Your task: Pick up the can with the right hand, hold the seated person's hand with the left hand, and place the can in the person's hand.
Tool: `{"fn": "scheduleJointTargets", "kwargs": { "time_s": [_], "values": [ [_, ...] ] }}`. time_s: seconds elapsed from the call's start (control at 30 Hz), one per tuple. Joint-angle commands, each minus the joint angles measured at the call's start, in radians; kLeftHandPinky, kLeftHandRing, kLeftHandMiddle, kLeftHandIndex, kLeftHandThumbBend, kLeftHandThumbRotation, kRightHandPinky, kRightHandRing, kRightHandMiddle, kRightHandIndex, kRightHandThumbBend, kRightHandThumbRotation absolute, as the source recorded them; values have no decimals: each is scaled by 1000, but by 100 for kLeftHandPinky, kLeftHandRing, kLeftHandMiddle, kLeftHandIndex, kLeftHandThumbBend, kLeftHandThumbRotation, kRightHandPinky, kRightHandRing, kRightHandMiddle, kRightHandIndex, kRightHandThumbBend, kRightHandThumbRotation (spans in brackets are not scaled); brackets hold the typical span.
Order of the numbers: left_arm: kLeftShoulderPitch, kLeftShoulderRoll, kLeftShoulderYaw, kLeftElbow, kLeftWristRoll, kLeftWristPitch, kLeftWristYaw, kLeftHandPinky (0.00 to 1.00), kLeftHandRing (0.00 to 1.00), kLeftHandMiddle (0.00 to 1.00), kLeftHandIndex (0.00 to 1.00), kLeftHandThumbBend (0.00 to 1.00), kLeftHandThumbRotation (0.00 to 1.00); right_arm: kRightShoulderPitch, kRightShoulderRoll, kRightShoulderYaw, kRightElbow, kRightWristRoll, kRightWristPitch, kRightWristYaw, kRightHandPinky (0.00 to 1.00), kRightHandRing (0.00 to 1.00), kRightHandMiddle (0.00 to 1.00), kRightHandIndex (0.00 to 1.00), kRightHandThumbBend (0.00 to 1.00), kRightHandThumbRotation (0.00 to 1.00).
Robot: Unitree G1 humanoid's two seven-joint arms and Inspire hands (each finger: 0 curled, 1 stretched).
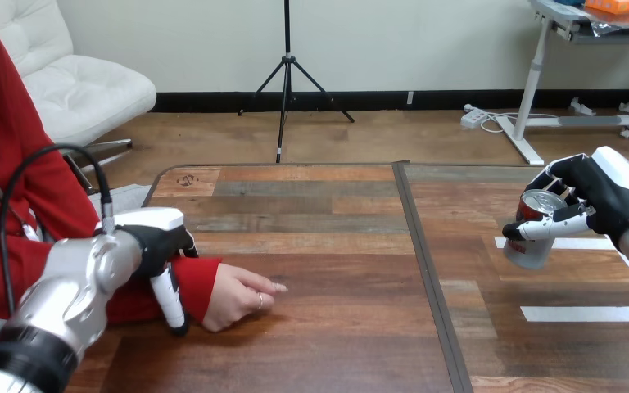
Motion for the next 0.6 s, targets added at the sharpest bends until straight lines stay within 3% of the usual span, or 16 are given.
{"fn": "scheduleJointTargets", "kwargs": {
  "time_s": [0.0, 0.07, 0.33, 0.57],
  "values": [
    [-47, -21, -27, 60, 9, 8, -4, 41, 58, 64, 68, 83, 1, -92, -25, -28, -64, 27, -26, -18, 32, 36, 42, 48, 72, 0],
    [-51, -23, -28, 71, 4, 4, 1, 37, 51, 59, 63, 83, 1, -92, -26, -29, -65, 28, -25, -16, 32, 36, 42, 48, 72, 0],
    [-62, -28, -23, 102, -14, -13, 4, 29, 40, 50, 53, 80, 0, -90, -25, -30, -69, 30, -26, -15, 34, 37, 43, 48, 71, 0],
    [-66, -29, -23, 116, -23, -22, 2, 26, 36, 47, 50, 79, 0, -89, -25, -32, -65, 32, -37, -21, 35, 37, 43, 48, 72, 0]
  ]
}}
